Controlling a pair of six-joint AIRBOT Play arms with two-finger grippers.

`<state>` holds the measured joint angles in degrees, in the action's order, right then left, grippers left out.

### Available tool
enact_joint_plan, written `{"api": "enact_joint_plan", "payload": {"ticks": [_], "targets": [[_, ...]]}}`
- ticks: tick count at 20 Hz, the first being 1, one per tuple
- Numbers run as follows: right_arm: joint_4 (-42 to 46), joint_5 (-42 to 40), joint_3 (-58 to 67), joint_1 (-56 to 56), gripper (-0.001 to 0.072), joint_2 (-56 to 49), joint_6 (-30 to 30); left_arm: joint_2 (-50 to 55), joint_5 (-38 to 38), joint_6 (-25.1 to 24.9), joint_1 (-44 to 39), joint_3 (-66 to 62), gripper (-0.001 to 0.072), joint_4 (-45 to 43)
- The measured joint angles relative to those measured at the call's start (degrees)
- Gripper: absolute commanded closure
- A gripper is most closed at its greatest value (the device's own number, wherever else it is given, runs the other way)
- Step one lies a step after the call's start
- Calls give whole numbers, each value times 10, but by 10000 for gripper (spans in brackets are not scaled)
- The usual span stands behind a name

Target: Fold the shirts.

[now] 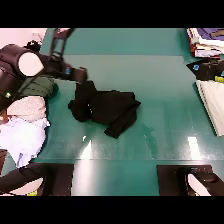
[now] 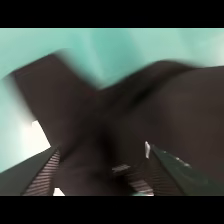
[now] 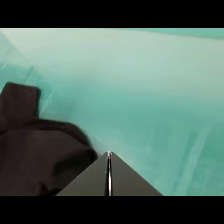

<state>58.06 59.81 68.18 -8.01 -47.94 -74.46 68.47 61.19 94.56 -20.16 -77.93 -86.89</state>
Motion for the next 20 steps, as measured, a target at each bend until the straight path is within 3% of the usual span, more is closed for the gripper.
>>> {"api": "enact_joint_plan", "payload": {"ticks": [7,10,17,18,20], "targets": [[0,32,-1,0,696,0,0,47,-66,-9,148,148,83,80],[0,53,-1,0,696,-1,-5,96,-109,-21,167,158,83,140],[1,104,-1,0,696,-39,-17,199,-175,-103,179,135,84,301],[1,110,-1,0,696,-49,-19,207,-182,-108,180,132,144,314],[1,119,-1,0,696,-70,-20,219,-193,-115,180,129,511,327]]}}
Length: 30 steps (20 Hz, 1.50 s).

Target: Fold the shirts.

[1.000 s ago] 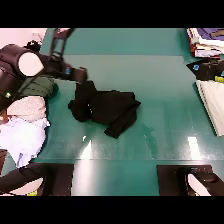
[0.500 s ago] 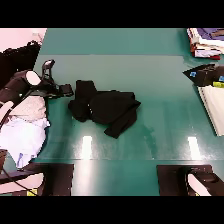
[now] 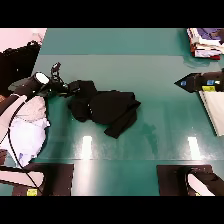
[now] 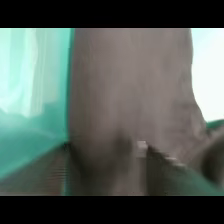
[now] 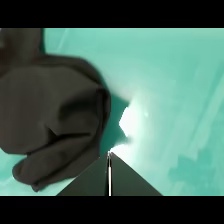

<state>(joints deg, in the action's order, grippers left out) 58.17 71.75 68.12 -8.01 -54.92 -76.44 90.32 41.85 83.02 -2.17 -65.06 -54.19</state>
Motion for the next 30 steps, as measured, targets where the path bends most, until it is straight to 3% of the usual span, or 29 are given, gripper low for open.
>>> {"api": "enact_joint_plan", "payload": {"ticks": [1,6,7,8,9,17,18,20,21,25,30], "targets": [[0,4,0,0,696,-10,-1,3,-5,-2,1,-1,688,3],[0,19,-23,0,688,-66,-8,5,-5,-10,1,-44,686,8],[-2,22,-38,0,545,-77,-9,2,2,-14,1,-60,686,6],[-8,23,-58,-2,306,-90,-10,-2,10,-21,1,-77,686,3],[-19,22,-79,-5,265,-103,-10,-6,17,-26,1,-94,686,1],[-129,-81,-153,-117,277,-260,30,-15,81,-40,1,-161,686,-8],[-134,-90,-145,-131,340,-278,32,-16,87,-41,1,-163,686,-8],[-138,-105,-127,-147,642,-306,36,-16,99,-41,1,-165,687,-9],[-140,-111,-119,-151,696,-315,37,-16,105,-41,1,-166,687,-9],[-101,-122,-90,-146,698,-312,36,-23,127,-42,0,-183,687,-17],[-8,-82,-17,-86,698,-214,12,-97,139,-50,0,-271,687,-45]]}}
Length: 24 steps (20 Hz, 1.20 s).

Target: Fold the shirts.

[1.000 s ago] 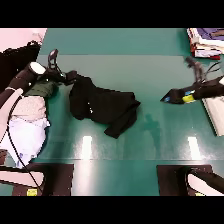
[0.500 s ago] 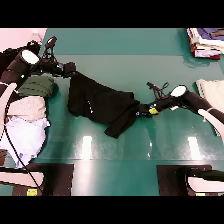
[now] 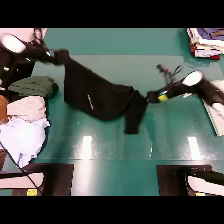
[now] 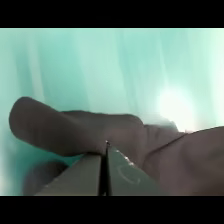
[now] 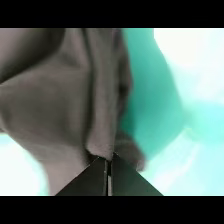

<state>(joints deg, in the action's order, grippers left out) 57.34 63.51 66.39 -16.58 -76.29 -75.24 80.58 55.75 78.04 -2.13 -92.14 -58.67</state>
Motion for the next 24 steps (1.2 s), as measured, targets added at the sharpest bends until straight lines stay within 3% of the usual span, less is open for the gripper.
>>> {"api": "enact_joint_plan", "payload": {"ticks": [10,15,20,24], "targets": [[59,60,249,106,698,209,-9,-227,3,-10,0,-224,688,-11],[103,102,359,141,698,248,-17,-291,-45,-11,0,-259,689,-8],[120,201,408,159,698,205,-58,-263,-78,-14,0,-268,688,-25],[127,268,346,137,697,129,-87,-153,-36,13,0,-251,687,-81]]}}
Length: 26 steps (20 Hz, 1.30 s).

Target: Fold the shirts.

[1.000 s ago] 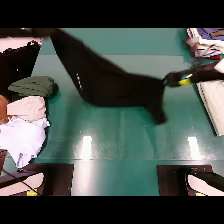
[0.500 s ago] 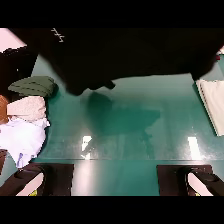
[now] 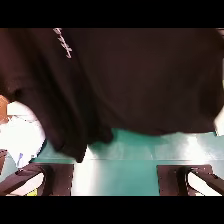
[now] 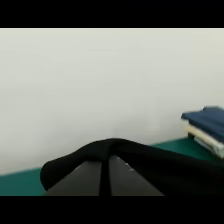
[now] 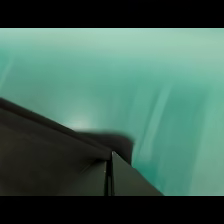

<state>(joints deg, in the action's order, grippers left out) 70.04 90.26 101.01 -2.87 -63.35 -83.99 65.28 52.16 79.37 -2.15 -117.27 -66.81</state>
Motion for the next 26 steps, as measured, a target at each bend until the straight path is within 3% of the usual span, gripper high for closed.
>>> {"api": "enact_joint_plan", "payload": {"ticks": [3,7,13,14,15,16,17,18,21,22,26], "targets": [[5,5,-82,-23,698,-71,-9,113,54,17,0,35,686,-21],[5,-70,-166,-44,697,-166,-13,264,95,27,1,59,686,-32],[0,-161,-151,-60,697,-289,-14,383,31,30,1,68,683,-22],[1,-168,-139,-63,697,-306,-14,390,16,31,1,68,530,-22],[1,-171,-127,-65,695,-319,-14,395,5,31,1,68,290,-21],[1,-176,-116,-67,630,-329,-14,399,0,31,1,68,198,-21],[1,-178,-106,-69,404,-339,-14,402,0,32,1,68,198,-21],[1,-181,-96,-70,231,-345,-14,403,1,32,1,68,198,-21],[0,-173,-69,-66,232,-352,-14,405,37,33,10,61,198,-20],[1,-164,-61,-62,274,-349,-14,402,64,33,17,55,198,-21],[1,-126,-66,-42,275,-302,-3,370,193,33,49,54,207,-22]]}}
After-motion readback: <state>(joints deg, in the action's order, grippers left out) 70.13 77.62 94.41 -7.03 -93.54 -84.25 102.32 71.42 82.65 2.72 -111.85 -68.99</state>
